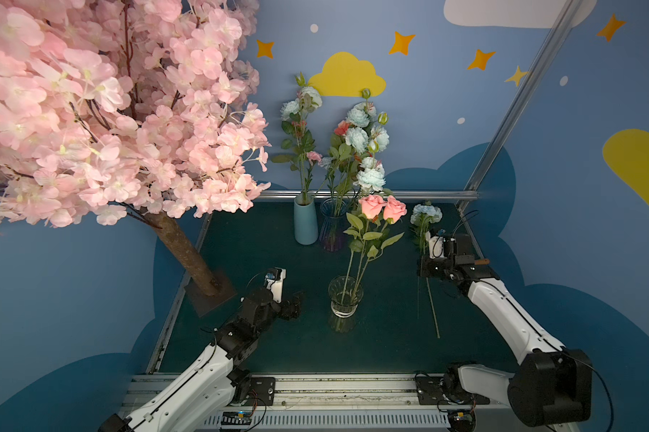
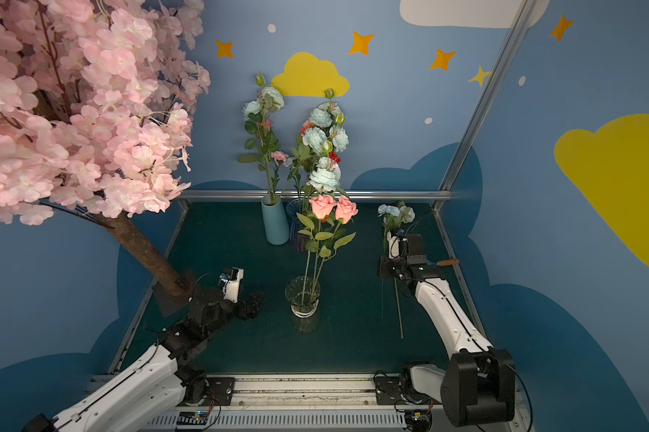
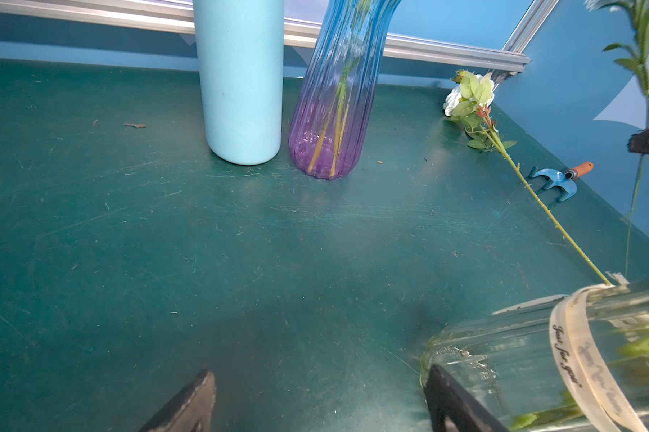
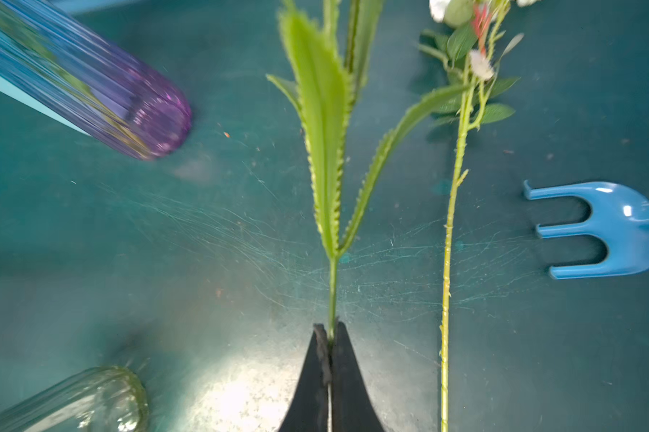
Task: Pick out blue flowers from the vase
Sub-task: Place the flower at the center of the board.
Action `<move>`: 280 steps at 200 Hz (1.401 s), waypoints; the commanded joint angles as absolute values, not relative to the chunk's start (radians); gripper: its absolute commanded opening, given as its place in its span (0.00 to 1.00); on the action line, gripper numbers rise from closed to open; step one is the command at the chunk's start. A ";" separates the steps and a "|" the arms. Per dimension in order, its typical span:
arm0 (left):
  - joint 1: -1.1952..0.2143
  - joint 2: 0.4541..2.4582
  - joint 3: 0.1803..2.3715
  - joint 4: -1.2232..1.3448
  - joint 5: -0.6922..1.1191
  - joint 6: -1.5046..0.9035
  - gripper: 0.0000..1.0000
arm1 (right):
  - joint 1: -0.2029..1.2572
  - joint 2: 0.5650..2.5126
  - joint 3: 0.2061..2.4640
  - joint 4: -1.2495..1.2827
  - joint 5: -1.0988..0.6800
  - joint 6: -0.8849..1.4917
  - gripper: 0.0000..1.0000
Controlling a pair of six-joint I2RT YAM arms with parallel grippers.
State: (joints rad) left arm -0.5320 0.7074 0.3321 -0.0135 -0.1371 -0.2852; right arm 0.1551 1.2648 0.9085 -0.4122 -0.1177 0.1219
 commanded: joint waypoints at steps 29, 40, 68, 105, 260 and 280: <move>-0.527 0.701 0.323 0.000 -0.127 -0.293 0.88 | 0.160 1.451 1.040 -0.503 -0.156 0.093 0.00; -0.526 0.702 0.323 0.000 -0.127 -0.294 0.88 | 0.159 1.503 1.080 -0.543 -0.159 0.090 0.00; -0.525 0.703 0.322 0.000 -0.126 -0.293 0.88 | 0.159 1.619 1.151 -0.598 -0.172 0.070 0.00; -0.524 0.703 0.323 0.000 -0.126 -0.293 0.88 | 0.157 1.682 1.170 -0.584 -0.167 0.077 0.00; -0.522 0.712 0.326 0.000 -0.123 -0.295 0.88 | 0.092 1.890 1.282 -0.657 -0.058 0.116 0.00; -0.522 0.704 0.324 0.000 -0.124 -0.295 0.88 | 0.094 1.897 1.287 -0.663 -0.037 0.113 0.00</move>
State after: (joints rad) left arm -0.5282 0.7090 0.3321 -0.0132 -0.1299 -0.2924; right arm 0.0948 1.8801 1.2675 -0.6167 -0.0734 0.1085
